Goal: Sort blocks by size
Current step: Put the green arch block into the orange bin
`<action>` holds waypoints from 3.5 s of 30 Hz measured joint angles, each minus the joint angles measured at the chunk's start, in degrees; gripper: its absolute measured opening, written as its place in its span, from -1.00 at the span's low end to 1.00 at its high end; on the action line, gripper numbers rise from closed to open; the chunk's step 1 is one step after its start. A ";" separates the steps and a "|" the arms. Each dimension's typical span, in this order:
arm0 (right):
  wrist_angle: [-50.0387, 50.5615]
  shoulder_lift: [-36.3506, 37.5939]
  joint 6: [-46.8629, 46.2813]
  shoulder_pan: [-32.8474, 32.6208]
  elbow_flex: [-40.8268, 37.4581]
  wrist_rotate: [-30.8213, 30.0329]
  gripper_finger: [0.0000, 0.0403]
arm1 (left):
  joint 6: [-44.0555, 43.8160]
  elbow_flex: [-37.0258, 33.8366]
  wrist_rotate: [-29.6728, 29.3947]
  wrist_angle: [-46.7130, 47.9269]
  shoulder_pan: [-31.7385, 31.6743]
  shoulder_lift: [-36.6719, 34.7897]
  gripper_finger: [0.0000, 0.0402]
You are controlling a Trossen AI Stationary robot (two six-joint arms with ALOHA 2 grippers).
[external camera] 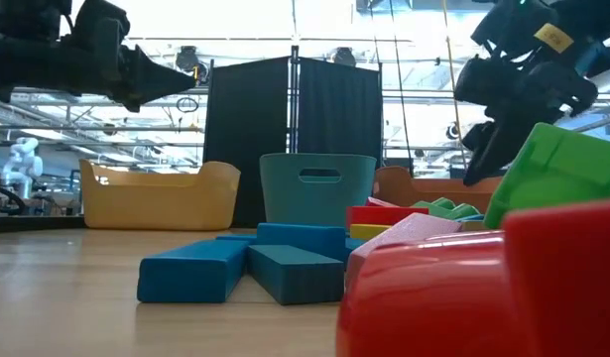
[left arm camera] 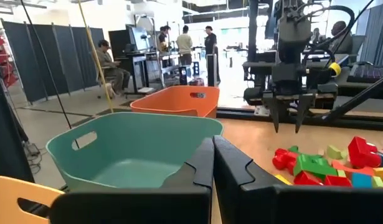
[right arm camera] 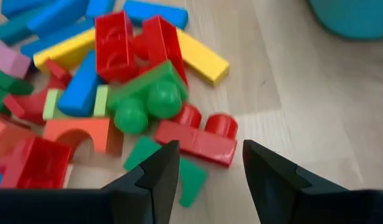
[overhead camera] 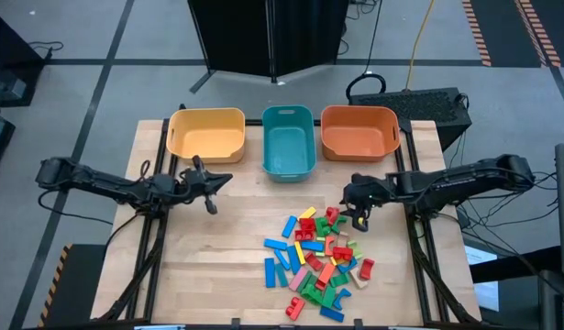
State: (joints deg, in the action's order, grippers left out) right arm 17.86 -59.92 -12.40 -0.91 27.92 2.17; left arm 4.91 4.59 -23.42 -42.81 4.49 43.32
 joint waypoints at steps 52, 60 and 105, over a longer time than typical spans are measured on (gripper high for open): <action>-1.69 -13.20 -0.43 -5.51 -0.02 -3.84 -0.90 | -18.36 0.09 0.81 -1.62 0.02 11.57 -1.00; 6.01 -9.47 0.94 -5.49 3.18 -4.57 -0.86 | -19.21 0.13 0.87 -8.42 0.02 15.61 -1.00; 7.99 -13.52 18.13 41.83 16.43 -23.75 -0.85 | -13.14 20.03 8.68 -8.76 1.32 45.87 -1.00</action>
State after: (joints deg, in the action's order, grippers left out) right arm 25.86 -73.44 5.73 40.93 44.35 -21.57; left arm -8.23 24.62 -14.74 -51.57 5.81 89.19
